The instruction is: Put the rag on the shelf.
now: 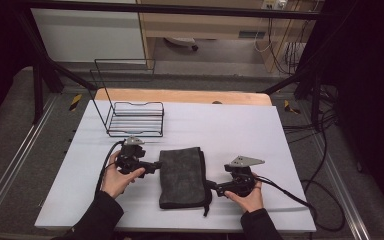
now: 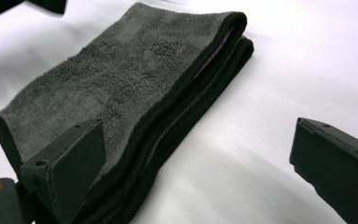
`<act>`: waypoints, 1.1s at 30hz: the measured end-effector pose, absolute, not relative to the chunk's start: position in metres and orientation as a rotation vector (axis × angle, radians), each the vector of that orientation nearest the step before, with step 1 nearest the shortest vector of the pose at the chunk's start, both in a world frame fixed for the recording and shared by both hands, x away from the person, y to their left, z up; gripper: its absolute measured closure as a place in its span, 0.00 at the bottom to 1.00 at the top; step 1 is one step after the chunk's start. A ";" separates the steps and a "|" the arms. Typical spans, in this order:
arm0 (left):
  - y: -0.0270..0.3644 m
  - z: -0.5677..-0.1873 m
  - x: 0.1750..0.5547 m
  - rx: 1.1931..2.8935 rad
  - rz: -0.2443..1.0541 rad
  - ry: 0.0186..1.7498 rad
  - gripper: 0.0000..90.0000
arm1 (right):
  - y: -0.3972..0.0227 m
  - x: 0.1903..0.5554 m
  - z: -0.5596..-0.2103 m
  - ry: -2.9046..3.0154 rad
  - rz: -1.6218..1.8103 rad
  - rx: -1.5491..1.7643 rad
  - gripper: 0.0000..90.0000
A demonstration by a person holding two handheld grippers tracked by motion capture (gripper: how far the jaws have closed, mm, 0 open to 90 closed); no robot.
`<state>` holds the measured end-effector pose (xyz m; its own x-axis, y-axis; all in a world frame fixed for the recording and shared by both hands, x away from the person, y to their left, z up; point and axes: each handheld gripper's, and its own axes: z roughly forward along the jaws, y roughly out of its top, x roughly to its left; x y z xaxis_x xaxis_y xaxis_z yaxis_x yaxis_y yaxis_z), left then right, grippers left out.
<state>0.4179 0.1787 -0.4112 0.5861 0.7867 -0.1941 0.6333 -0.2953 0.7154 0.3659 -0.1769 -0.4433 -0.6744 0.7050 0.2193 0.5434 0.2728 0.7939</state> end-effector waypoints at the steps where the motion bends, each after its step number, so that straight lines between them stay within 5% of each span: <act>1: 0.179 -0.412 0.423 2.023 0.246 1.138 0.18 | -0.177 0.366 -0.444 2.364 1.345 1.171 0.04; 11: 0.167 -0.428 0.454 2.016 0.280 1.228 0.31 | -0.177 0.366 -0.443 2.349 1.352 1.176 0.04; 21: 0.157 -0.440 0.459 2.060 0.201 1.219 0.64 | -0.177 0.367 -0.444 2.354 1.343 1.175 0.04; 33: 0.149 -0.443 0.453 2.095 0.150 1.175 0.81 | -0.176 0.380 -0.439 2.310 1.361 1.212 0.07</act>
<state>0.4534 0.1488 -0.4426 0.5781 0.7822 -0.2325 0.6984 -0.3269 0.6367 0.3802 -0.1756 -0.4393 -0.6443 0.7318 0.2219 0.5486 0.2401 0.8009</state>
